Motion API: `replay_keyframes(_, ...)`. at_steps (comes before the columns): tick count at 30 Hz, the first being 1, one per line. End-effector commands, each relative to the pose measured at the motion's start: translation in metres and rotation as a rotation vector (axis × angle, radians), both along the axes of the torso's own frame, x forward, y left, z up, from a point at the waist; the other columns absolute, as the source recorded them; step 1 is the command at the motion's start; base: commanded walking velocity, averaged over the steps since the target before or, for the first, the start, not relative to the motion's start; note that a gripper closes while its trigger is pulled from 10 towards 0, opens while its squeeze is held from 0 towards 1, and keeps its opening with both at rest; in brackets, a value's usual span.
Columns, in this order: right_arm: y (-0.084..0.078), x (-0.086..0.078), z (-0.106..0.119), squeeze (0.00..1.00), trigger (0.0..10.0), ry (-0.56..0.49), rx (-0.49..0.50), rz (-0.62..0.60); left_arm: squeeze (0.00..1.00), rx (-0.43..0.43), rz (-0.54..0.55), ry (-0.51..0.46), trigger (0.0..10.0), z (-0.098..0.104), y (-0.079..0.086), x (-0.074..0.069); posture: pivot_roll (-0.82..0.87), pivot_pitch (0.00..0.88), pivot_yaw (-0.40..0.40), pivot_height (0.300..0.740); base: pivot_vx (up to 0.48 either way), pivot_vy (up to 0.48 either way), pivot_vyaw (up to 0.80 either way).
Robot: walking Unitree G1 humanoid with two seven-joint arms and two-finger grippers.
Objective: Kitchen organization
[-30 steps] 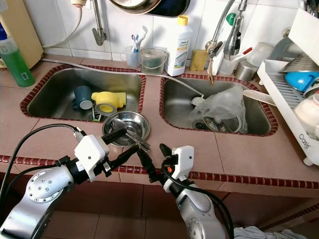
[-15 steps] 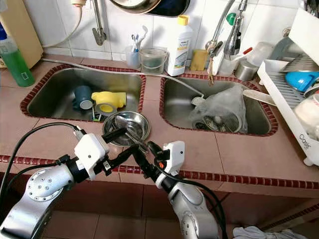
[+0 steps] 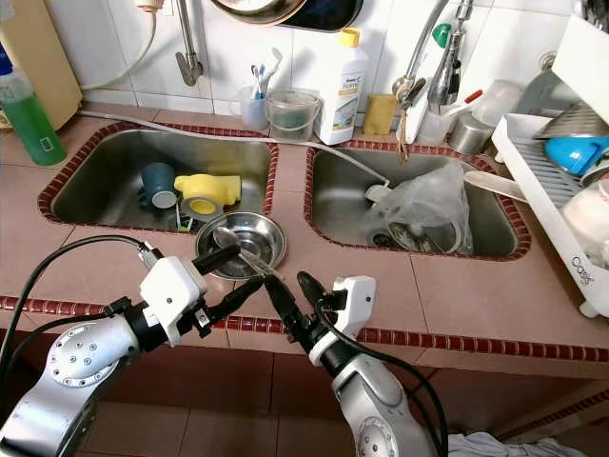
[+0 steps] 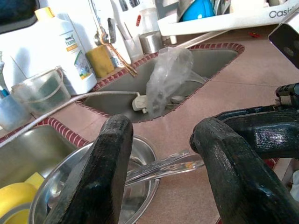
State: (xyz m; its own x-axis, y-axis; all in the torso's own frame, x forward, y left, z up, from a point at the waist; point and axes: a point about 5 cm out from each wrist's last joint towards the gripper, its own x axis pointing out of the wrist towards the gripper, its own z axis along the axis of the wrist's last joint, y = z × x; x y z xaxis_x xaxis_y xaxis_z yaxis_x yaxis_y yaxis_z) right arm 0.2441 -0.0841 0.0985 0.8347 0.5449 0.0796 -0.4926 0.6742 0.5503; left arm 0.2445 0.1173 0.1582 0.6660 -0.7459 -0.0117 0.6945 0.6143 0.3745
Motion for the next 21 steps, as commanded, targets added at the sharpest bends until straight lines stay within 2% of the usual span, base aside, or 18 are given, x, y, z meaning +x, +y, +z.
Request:
replay_keyframes(1, 0.005, 0.003, 0.008, 0.00, 9.1, 0.008, 0.092, -0.024, 0.00, 0.010, -0.007, -0.014, 10.0, 0.004, 0.000, -0.001, 0.15, 0.045, -0.044, 0.740, 0.000, 0.000, 0.00)
replay_keyframes(2, 0.006, 0.004, 0.008, 0.00, 9.1, 0.010, 0.106, -0.024, 0.00, 0.011, -0.007, -0.014, 10.0, 0.004, 0.000, -0.001, 0.16, 0.044, -0.045, 0.740, 0.000, 0.000, 0.00)
replay_keyframes(3, 0.006, 0.004, 0.009, 0.00, 8.4, 0.022, 0.124, -0.026, 0.00, 0.011, -0.007, -0.014, 10.0, 0.004, 0.001, -0.001, 0.16, 0.044, -0.046, 0.740, 0.000, 0.000, 0.00)
replay_keyframes(4, 0.007, 0.005, 0.009, 0.00, 8.5, 0.032, 0.140, -0.030, 0.00, 0.011, -0.006, -0.015, 10.0, 0.005, 0.001, -0.001, 0.16, 0.044, -0.046, 0.740, 0.000, 0.000, 0.00)
replay_keyframes(6, 0.012, 0.009, 0.012, 0.00, 7.6, 0.041, 0.185, -0.017, 0.00, 0.014, -0.005, -0.016, 10.0, 0.005, 0.002, -0.001, 0.17, 0.043, -0.048, 0.740, 0.000, 0.000, 0.00)
replay_keyframes(7, 0.012, 0.009, 0.012, 0.00, 7.6, 0.041, 0.185, -0.017, 0.00, 0.014, -0.005, -0.016, 10.0, 0.005, 0.002, -0.001, 0.17, 0.043, -0.048, 0.740, 0.000, 0.000, 0.00)
replay_keyframes(8, 0.015, 0.012, 0.011, 0.00, 4.0, 0.056, 0.207, -0.011, 0.00, 0.017, -0.002, -0.018, 10.0, 0.005, 0.002, -0.002, 0.18, 0.040, -0.053, 0.740, 0.000, 0.000, 0.00)
replay_keyframes(10, 0.018, 0.014, 0.010, 0.00, 4.3, 0.066, 0.218, -0.003, 0.00, 0.017, 0.000, -0.019, 10.0, 0.005, 0.002, -0.002, 0.18, 0.040, -0.053, 0.740, 0.000, 0.000, 0.00)
replay_keyframes(11, 0.019, 0.014, 0.010, 0.00, 3.6, 0.076, 0.237, 0.004, 0.00, 0.016, 0.002, -0.019, 10.0, 0.006, 0.003, -0.002, 0.18, 0.040, -0.053, 0.740, 0.000, 0.000, 0.00)
replay_keyframes(12, 0.023, 0.016, 0.010, 0.00, 4.0, 0.091, 0.262, 0.014, 0.00, 0.015, 0.005, -0.019, 10.0, 0.006, 0.003, -0.002, 0.18, 0.041, -0.054, 0.740, 0.000, 0.000, 0.00)
replay_keyframes(16, 0.028, 0.017, 0.012, 0.00, 4.4, 0.107, 0.302, 0.037, 0.00, 0.015, 0.010, -0.019, 10.0, 0.006, 0.003, -0.003, 0.19, 0.046, -0.057, 0.740, 0.000, 0.000, 0.00)
replay_keyframes(17, 0.031, 0.017, 0.012, 0.00, 7.1, 0.123, 0.319, 0.047, 0.00, 0.016, 0.013, -0.019, 10.0, 0.006, 0.004, -0.003, 0.19, 0.050, -0.059, 0.740, 0.000, 0.000, 0.00)
replay_keyframes(18, 0.031, 0.016, 0.012, 0.00, 7.1, 0.126, 0.322, 0.049, 0.00, 0.016, 0.014, -0.019, 10.0, 0.006, 0.004, -0.003, 0.19, 0.050, -0.059, 0.740, 0.000, 0.000, 0.00)
replay_keyframes(19, 0.031, 0.016, 0.012, 0.00, 10.0, 0.127, 0.319, 0.050, 0.00, 0.015, 0.016, -0.019, 10.0, 0.006, 0.004, -0.004, 0.19, 0.050, -0.059, 0.740, 0.000, 0.000, 0.00)
replay_keyframes(21, 0.030, 0.015, 0.011, 0.00, 10.0, 0.129, 0.316, 0.043, 0.00, 0.015, 0.022, -0.018, 10.0, 0.006, 0.005, -0.004, 0.19, 0.057, -0.060, 0.740, 0.000, 0.000, 0.00)
